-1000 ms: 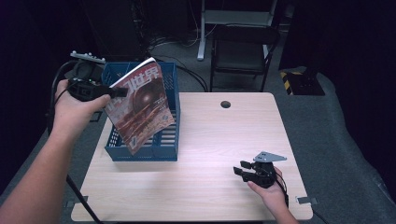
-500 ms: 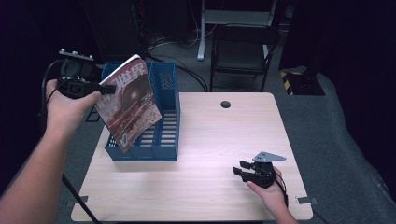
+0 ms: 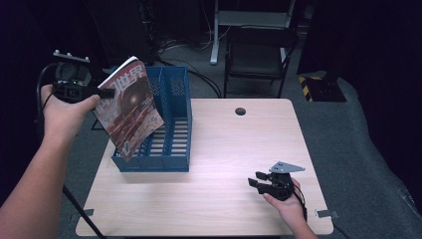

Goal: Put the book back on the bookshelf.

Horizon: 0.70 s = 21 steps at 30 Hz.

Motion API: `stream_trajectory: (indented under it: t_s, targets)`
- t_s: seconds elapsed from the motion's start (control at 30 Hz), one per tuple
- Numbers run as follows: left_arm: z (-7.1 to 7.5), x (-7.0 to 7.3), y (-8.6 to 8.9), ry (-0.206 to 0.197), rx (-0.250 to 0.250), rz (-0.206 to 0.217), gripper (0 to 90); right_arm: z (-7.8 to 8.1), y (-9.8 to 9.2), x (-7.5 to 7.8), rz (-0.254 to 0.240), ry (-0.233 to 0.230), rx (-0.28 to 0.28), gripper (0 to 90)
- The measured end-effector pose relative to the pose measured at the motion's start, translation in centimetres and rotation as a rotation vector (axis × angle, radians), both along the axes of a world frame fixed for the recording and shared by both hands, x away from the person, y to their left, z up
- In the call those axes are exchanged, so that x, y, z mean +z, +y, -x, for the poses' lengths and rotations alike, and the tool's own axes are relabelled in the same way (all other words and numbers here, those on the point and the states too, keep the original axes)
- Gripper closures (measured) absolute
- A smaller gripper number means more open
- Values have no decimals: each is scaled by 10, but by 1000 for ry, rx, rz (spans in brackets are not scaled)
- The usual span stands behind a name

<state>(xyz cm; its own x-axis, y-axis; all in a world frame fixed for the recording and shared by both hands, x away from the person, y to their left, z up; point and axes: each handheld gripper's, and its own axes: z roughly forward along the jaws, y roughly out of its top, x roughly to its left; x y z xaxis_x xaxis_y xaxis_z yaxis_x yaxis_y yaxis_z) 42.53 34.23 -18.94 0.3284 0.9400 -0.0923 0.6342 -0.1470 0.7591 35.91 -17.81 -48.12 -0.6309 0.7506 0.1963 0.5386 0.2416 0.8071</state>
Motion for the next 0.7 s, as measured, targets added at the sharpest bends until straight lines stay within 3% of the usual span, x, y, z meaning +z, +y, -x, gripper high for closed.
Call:
stream_trajectory:
  t_s: [0.13, 0.7]
  targets:
    - [-2, -2, 6, -6, 24, 24, 843, 0, 0, 0, 3, 4, 6, 544]
    - [-10, -4, 8, -4, 50, 41, 843, 0, 2, -1, 4, 6, 9, 544]
